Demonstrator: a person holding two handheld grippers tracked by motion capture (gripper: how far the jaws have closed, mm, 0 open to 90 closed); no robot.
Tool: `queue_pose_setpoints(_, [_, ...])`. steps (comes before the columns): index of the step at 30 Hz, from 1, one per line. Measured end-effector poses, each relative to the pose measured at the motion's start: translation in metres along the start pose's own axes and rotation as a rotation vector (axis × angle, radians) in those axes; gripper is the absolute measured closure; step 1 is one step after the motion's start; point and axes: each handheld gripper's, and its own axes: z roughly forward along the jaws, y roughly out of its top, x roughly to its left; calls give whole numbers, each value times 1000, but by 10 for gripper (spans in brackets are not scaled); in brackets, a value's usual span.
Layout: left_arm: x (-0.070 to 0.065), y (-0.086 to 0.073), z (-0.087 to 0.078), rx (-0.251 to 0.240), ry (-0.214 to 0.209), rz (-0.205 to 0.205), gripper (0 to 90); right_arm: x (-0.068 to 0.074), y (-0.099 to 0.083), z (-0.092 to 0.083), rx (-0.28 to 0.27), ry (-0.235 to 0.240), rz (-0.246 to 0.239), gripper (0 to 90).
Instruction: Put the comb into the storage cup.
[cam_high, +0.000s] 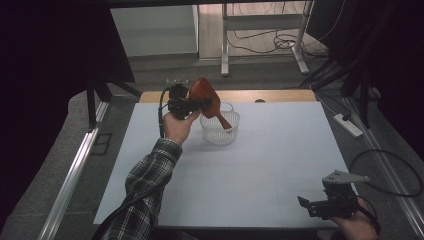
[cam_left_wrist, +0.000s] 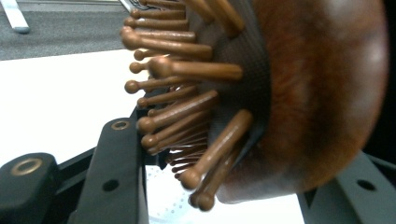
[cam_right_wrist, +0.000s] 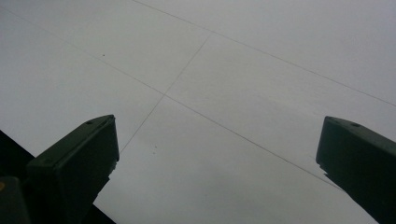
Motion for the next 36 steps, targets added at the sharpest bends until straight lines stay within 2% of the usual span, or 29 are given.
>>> queue_pose_setpoints(12, [-3, -11, 16, 16, 9, -7, 528, 0, 0, 0, 3, 0, 2, 0])
queue_pose_setpoints(17, [-5, -16, 22, 17, 26, -6, 528, 0, 0, 0, 4, 2, 3, 0])
queue_pose_setpoints(22, [-5, -19, 24, 17, 35, -15, 528, 0, 0, 0, 4, 2, 2, 0])
queue_pose_setpoints(28, [-4, -22, 27, 26, 52, -9, 527, 0, 0, 0, 4, 3, 2, 0])
queue_pose_setpoints(36, [-1, -27, 27, 7, 50, -25, 525, 0, 0, 1, 8, 5, 3, 0])
